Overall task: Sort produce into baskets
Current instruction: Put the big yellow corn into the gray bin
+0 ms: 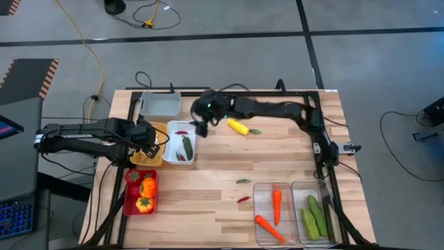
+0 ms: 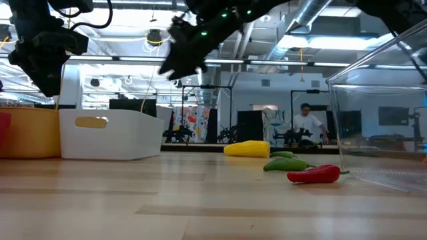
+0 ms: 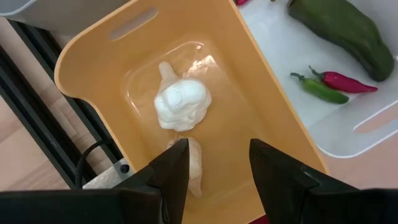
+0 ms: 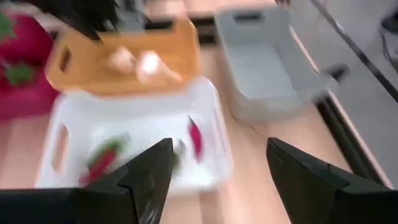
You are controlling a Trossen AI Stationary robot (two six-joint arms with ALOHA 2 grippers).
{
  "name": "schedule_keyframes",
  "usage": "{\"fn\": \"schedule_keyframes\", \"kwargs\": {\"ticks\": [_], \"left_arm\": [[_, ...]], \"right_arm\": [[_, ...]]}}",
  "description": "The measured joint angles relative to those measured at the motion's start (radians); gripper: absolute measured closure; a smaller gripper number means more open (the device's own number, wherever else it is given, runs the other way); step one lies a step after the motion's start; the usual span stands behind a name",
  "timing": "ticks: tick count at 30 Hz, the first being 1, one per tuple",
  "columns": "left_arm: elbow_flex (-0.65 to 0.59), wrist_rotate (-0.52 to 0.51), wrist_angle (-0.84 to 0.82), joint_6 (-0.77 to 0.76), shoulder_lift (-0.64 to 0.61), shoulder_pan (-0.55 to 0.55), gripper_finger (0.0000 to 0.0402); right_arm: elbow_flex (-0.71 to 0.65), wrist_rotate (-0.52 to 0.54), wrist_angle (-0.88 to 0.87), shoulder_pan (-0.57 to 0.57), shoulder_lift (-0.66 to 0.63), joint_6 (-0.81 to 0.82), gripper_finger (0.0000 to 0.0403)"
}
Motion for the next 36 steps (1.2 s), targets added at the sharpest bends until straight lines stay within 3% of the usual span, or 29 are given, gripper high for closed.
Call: {"fn": "schedule_keyframes", "kwargs": {"ticks": [8,21,36], "left_arm": [[0.000,0.000,0.000,0.000,0.000,0.000,0.0246],[0.000,0.000,0.000,0.000,0.000,0.000,0.0246],[0.000,0.000,0.000,0.001,0.000,0.000,0.0246]], "right_arm": [[0.000,0.001,-0.282,-0.099,-0.103,-0.012,0.0117],[-0.057,0.001,-0.650,-0.212,-0.101,-0.036,0.0117],[-0.266,0.023,-0.603,-0.198,-0.101,0.072,0.0117]]}}
